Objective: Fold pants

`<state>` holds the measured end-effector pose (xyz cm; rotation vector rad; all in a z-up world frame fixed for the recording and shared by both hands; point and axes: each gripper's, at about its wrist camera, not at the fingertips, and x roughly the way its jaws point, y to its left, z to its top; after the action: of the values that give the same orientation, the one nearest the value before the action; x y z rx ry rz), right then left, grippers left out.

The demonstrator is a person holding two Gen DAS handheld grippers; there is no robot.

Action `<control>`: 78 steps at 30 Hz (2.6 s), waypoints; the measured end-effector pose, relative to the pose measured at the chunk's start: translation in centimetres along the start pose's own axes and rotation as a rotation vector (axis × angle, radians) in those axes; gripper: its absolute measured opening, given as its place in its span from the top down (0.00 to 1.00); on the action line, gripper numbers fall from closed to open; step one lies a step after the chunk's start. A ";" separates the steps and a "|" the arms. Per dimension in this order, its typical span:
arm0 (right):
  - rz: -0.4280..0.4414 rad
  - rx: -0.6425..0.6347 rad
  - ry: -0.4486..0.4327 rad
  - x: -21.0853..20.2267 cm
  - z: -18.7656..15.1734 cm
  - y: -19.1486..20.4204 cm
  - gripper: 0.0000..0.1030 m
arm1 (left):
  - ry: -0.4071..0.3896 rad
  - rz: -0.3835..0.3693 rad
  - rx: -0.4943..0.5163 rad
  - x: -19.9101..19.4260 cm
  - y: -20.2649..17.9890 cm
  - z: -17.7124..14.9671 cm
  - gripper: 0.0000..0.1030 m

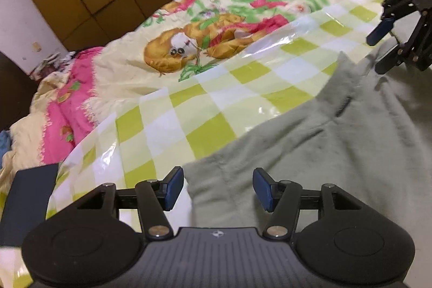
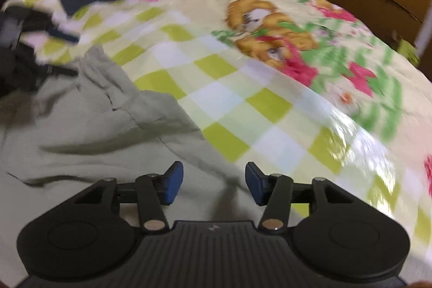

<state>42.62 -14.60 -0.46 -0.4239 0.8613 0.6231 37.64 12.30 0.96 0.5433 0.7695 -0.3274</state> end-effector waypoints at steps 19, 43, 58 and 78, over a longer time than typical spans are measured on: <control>0.088 -0.052 0.169 4.6 1.7 -1.2 0.98 | 0.124 -0.048 -0.028 3.6 2.3 0.5 0.73; -0.177 -0.035 -0.220 -19.2 -9.6 16.6 1.00 | -0.289 0.152 -0.317 -19.8 -1.9 -9.8 0.75; -0.090 -0.051 0.023 -14.2 -14.8 23.1 0.96 | -0.072 0.135 -0.509 -20.1 -5.7 -22.3 0.72; -0.083 -0.258 -0.155 -13.3 -9.9 31.1 0.61 | -0.002 0.050 -0.390 -16.0 -5.3 -19.8 0.61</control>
<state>9.96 -1.60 1.36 -0.6326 0.6143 0.6839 13.07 20.66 -0.91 0.1943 0.7927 -0.1252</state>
